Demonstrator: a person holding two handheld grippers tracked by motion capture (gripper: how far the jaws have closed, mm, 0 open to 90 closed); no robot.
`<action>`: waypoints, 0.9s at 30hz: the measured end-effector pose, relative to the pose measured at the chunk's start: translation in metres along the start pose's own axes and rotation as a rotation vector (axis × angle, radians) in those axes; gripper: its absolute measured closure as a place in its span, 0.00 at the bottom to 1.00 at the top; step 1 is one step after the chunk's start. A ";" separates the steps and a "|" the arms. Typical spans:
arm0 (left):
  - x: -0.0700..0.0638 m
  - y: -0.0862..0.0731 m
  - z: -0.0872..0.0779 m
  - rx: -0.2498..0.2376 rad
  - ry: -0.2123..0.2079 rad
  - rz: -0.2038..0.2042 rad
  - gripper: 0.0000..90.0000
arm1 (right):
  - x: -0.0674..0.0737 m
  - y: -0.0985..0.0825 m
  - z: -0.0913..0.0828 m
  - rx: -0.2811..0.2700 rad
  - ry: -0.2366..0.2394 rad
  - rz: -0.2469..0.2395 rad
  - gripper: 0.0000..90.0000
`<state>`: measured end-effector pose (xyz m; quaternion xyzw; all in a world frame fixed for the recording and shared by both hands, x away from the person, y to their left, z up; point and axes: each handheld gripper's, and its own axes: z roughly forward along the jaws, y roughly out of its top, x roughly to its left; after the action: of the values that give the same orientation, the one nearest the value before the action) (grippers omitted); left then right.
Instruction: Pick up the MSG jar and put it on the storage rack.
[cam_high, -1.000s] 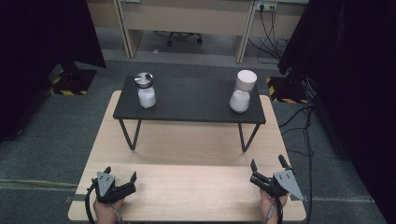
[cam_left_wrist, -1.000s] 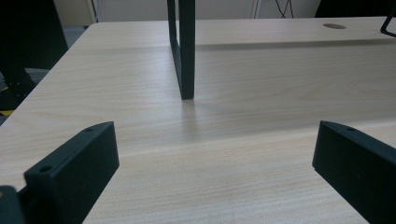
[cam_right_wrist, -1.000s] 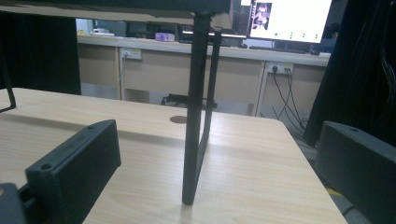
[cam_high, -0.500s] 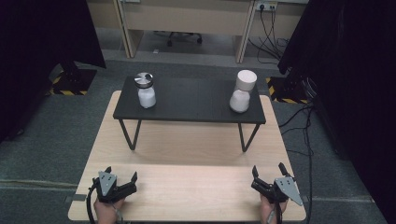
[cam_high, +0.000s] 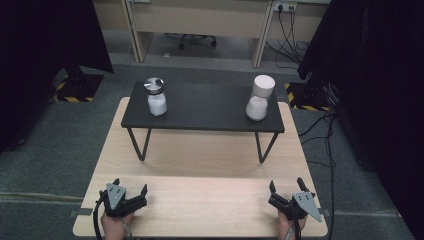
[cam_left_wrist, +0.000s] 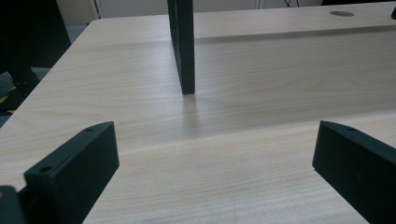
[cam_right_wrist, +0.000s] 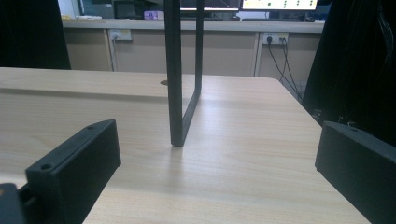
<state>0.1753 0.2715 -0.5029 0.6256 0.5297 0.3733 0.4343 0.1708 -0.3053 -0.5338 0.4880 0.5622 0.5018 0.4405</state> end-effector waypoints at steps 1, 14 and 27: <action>0.000 0.000 0.000 0.001 0.000 0.001 0.00 | 0.000 0.000 0.000 -0.001 0.001 0.000 0.00; -0.003 -0.001 0.000 -0.006 0.008 0.025 0.00 | -0.002 -0.003 -0.001 0.012 0.006 -0.001 0.00; -0.003 -0.002 0.000 -0.010 0.000 0.038 0.00 | 0.001 -0.002 -0.003 0.024 0.006 -0.038 0.00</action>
<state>0.1740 0.2684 -0.5050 0.6334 0.5161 0.3840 0.4301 0.1679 -0.3047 -0.5355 0.4808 0.5787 0.4879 0.4425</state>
